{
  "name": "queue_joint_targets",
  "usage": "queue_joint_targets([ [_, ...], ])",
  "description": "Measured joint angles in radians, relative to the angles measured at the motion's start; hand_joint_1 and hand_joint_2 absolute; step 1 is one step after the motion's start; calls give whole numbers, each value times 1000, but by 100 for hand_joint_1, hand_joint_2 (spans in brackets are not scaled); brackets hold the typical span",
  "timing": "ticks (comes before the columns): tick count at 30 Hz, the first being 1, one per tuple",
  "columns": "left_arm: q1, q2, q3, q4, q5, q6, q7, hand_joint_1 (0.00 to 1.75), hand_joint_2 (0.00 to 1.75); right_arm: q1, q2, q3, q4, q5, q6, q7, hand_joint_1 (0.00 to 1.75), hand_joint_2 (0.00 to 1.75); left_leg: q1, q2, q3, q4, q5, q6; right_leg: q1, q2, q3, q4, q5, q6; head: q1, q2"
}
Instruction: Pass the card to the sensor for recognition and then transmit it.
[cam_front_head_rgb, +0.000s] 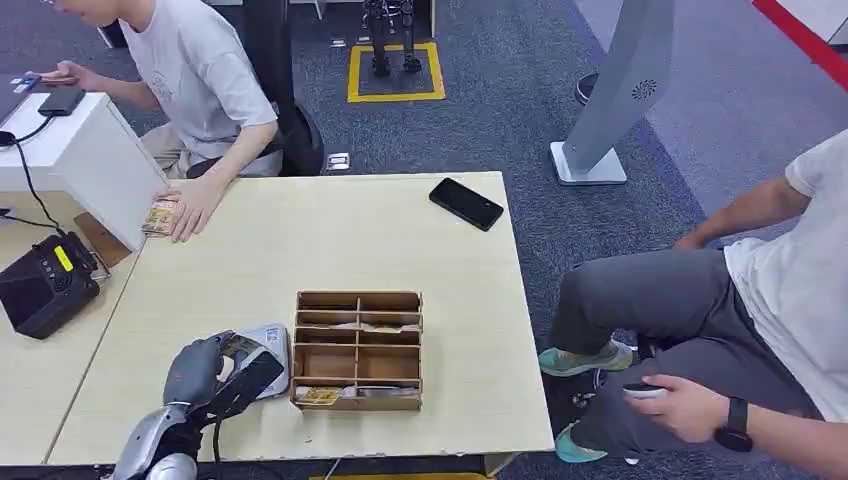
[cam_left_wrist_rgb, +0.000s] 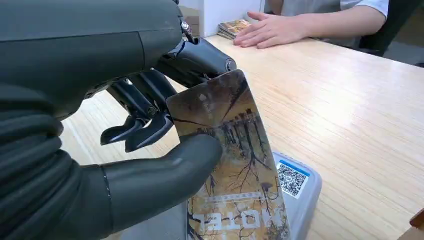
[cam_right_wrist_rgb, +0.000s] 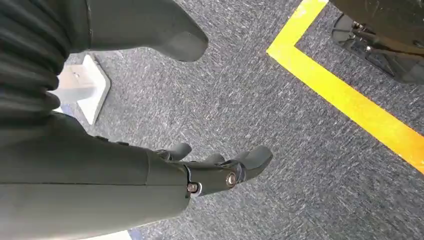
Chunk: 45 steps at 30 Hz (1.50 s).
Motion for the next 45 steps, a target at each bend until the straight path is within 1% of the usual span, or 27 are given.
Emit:
queue_joint_targets([
  [17,0,-14,-3,14,-14,0,1,175,175,0,4,0,2,9,-2,3,0,175,0,0,0,0,0,0,0,0,0,0,0,0,0,0],
  [25,-1,-18,-5,18,-42,3,3,175,175,0,5,0,3,9,0,2,0,175,0,0,0,0,0,0,0,0,0,0,0,0,0,0],
  [33,-1,-24,-5,23,-46,6,7,175,175,-1,9,0,17,8,7,-13,0,175,0,0,0,0,0,0,0,0,0,0,0,0,0,0],
  [34,-1,-27,-5,23,-35,11,-1,175,175,-1,10,0,20,7,7,-15,0,175,0,0,0,0,0,0,0,0,0,0,0,0,0,0],
  [39,-1,-43,-5,18,132,12,-74,175,175,-1,14,0,32,7,7,-21,0,175,0,-1,0,0,0,0,0,-1,1,0,0,0,0,0],
  [41,-4,-46,-5,-5,269,-20,-87,175,175,-1,15,0,35,8,7,-21,0,175,0,-1,0,0,0,0,0,-1,1,0,0,0,0,0],
  [42,-7,-46,-3,-19,376,-32,-95,175,175,0,16,0,37,9,7,-21,0,175,0,-1,0,0,0,0,0,-1,0,0,0,0,0,0],
  [45,-22,-39,2,-57,571,-49,-119,175,175,-1,20,0,53,9,19,-34,0,175,0,-1,0,0,0,0,0,-1,0,0,0,0,0,0],
])
